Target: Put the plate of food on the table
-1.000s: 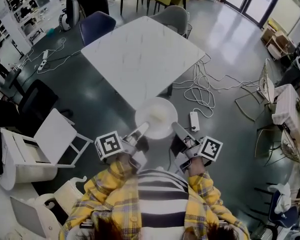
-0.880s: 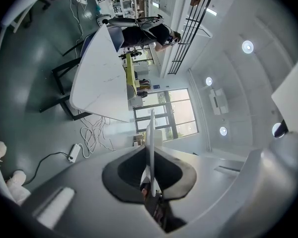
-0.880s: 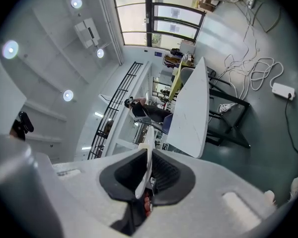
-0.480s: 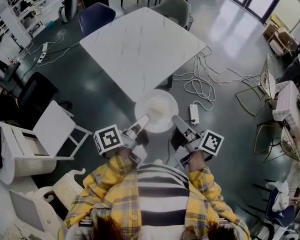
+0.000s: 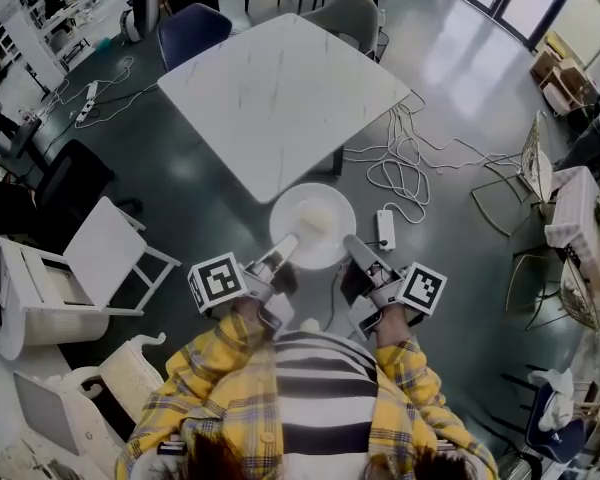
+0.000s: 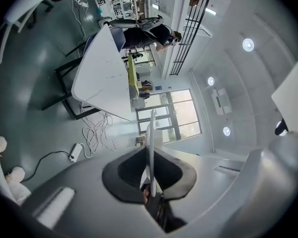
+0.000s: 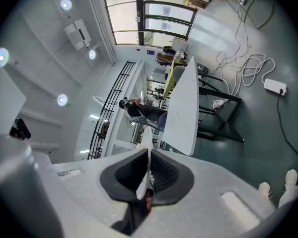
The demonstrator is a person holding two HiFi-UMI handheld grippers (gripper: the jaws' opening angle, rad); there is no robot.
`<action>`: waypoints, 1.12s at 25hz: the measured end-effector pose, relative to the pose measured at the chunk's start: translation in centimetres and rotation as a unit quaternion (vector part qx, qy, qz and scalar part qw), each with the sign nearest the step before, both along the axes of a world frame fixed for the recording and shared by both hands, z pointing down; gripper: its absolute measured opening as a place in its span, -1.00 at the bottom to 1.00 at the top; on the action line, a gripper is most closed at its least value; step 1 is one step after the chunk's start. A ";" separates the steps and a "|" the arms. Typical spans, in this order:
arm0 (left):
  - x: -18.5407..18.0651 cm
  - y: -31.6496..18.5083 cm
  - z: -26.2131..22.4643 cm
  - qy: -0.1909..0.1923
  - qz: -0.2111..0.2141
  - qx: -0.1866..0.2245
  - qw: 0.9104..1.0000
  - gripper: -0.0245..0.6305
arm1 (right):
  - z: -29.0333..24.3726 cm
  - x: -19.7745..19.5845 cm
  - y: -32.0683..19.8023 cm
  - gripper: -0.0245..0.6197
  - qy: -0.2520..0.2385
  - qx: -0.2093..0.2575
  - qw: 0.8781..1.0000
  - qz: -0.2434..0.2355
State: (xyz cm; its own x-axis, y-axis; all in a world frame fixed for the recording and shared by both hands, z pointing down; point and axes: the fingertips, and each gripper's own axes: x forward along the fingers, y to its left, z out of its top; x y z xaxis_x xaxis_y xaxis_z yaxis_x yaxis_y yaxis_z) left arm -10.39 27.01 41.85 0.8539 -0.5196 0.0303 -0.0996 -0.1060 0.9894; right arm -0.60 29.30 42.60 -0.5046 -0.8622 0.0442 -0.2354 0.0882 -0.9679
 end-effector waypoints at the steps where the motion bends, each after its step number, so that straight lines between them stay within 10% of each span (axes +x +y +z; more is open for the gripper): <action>1: 0.2 0.1 0.0 0.002 -0.001 0.000 1.000 -0.92 | 0.1 0.2 0.1 -0.88 0.002 -0.001 1.000 -0.001; 28: 2.1 -14.0 2.2 -0.012 -0.014 -0.022 1.000 -0.92 | 2.0 2.3 -14.2 -0.88 0.007 -0.028 1.000 -0.009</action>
State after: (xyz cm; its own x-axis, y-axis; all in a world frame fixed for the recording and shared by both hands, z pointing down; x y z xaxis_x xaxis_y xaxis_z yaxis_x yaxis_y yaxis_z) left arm -8.31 12.99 44.07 0.8380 -0.5408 0.0736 -0.1253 -0.0594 0.9903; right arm 1.73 15.06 44.61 -0.5197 -0.8486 0.0991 -0.2487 0.0393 -0.9678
